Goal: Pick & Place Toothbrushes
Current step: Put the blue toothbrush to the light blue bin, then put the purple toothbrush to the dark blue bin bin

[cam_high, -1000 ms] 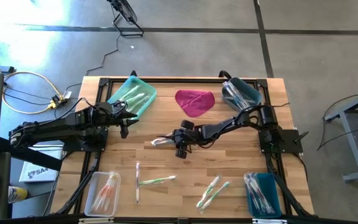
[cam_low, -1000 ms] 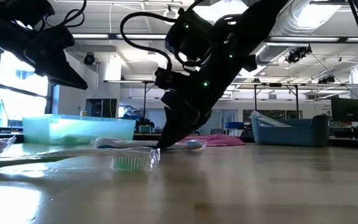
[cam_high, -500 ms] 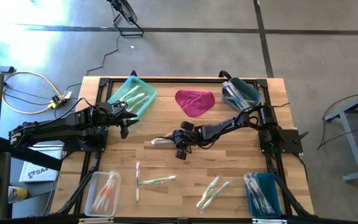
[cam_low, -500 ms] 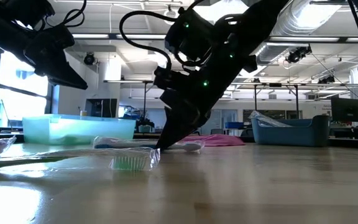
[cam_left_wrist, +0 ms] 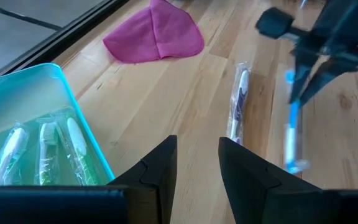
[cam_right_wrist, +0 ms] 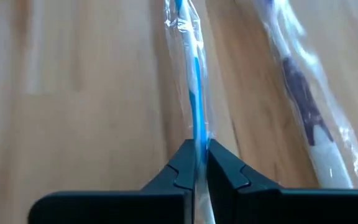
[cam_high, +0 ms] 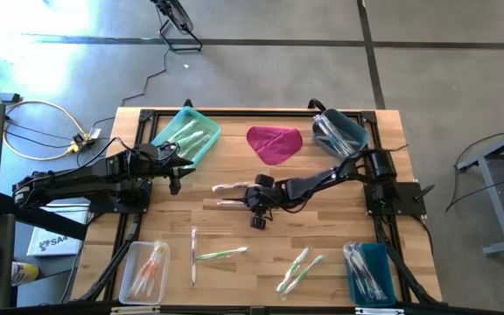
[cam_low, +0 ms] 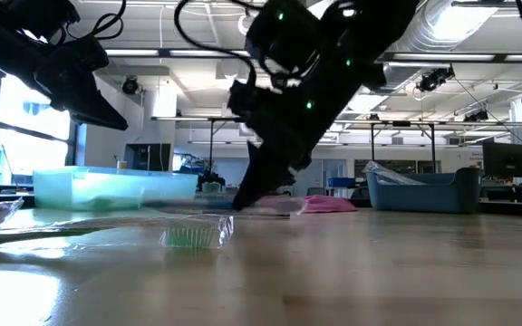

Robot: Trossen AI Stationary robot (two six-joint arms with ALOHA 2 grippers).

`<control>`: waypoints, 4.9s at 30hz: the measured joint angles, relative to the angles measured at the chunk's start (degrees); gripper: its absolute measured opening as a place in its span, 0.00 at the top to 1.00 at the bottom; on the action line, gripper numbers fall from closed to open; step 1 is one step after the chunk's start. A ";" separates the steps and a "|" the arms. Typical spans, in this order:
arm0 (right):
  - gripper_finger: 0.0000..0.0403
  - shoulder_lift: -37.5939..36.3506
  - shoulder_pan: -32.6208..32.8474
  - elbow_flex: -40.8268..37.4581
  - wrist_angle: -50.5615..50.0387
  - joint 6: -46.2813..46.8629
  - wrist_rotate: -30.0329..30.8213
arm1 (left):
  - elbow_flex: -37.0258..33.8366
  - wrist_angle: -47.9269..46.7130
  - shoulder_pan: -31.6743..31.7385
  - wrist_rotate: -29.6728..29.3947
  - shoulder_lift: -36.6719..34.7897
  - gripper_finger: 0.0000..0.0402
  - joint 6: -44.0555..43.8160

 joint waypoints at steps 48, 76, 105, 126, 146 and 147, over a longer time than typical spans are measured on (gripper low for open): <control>0.98 -33.85 3.05 0.17 -49.44 30.66 35.86 | 0.00 0.04 0.02 0.02 -0.02 0.71 -0.01; 0.98 -52.94 10.93 -26.58 -65.65 72.38 46.80 | 0.00 0.09 0.02 0.02 -0.02 0.71 -0.01; 0.98 -59.21 -36.89 -27.45 -35.87 10.15 21.77 | 0.00 0.28 0.02 -2.49 -0.02 0.71 0.40; 0.97 -42.94 -51.09 -27.47 -30.77 6.12 16.53 | 0.00 0.24 0.00 -2.80 -0.02 0.71 0.40; 0.73 -42.35 -49.64 -26.54 -31.39 7.21 15.34 | 0.00 0.22 0.02 -2.99 -0.02 0.71 0.43; 0.74 -42.40 -48.89 -25.97 -31.58 7.09 15.36 | 0.00 0.24 0.02 -2.99 -0.02 0.71 0.43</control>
